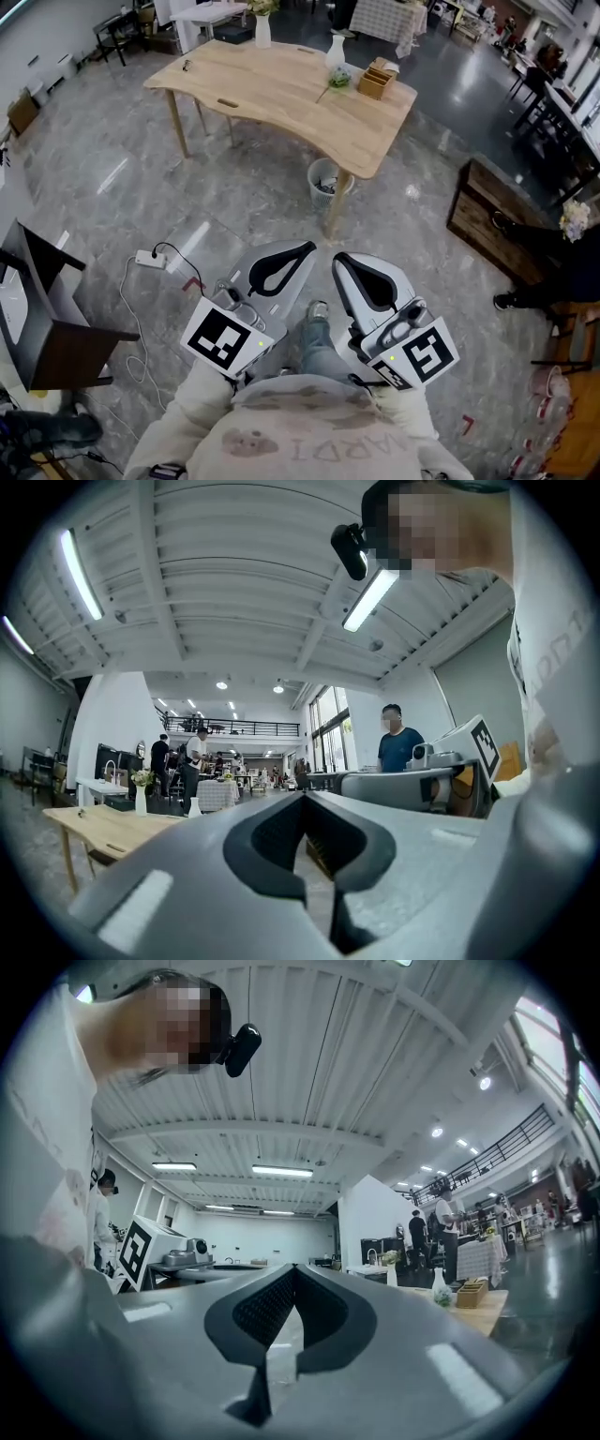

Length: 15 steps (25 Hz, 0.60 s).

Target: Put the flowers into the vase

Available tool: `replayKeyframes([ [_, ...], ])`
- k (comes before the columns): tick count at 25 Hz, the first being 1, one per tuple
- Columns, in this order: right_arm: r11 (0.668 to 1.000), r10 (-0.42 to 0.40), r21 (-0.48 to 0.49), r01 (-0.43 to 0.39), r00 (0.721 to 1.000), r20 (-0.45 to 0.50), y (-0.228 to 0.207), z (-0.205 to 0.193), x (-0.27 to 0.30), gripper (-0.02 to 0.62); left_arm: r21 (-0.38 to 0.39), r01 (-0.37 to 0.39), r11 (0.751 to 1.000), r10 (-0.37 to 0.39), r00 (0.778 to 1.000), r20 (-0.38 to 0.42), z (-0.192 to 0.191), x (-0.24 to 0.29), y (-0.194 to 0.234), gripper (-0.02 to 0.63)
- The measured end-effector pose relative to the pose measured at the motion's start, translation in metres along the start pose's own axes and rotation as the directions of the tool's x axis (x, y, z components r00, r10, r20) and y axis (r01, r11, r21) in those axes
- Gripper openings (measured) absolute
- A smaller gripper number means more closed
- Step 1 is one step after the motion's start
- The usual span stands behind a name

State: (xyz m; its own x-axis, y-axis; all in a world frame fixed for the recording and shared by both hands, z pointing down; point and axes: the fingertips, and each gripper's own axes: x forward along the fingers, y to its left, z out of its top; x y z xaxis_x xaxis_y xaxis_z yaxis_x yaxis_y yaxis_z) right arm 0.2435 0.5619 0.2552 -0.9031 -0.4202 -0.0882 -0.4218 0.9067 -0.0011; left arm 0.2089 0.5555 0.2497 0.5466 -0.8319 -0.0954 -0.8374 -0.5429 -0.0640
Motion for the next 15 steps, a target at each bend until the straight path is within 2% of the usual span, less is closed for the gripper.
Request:
replayKeyframes([
  [7,0.998,0.058,-0.025,-0.058,0.998,0.000,-0.087,0.004,0.049,0.026,0.001,-0.027,1.000,0.027,0.999,-0.020,-0.005,0.085,0.054,0.000],
  [15,0.996,0.091,0.015,-0.091,0.996,0.013,-0.181,0.003,0.078,0.026,-0.009,-0.059,0.998,0.059,0.997,-0.041,-0.009,0.174,0.099,0.000],
])
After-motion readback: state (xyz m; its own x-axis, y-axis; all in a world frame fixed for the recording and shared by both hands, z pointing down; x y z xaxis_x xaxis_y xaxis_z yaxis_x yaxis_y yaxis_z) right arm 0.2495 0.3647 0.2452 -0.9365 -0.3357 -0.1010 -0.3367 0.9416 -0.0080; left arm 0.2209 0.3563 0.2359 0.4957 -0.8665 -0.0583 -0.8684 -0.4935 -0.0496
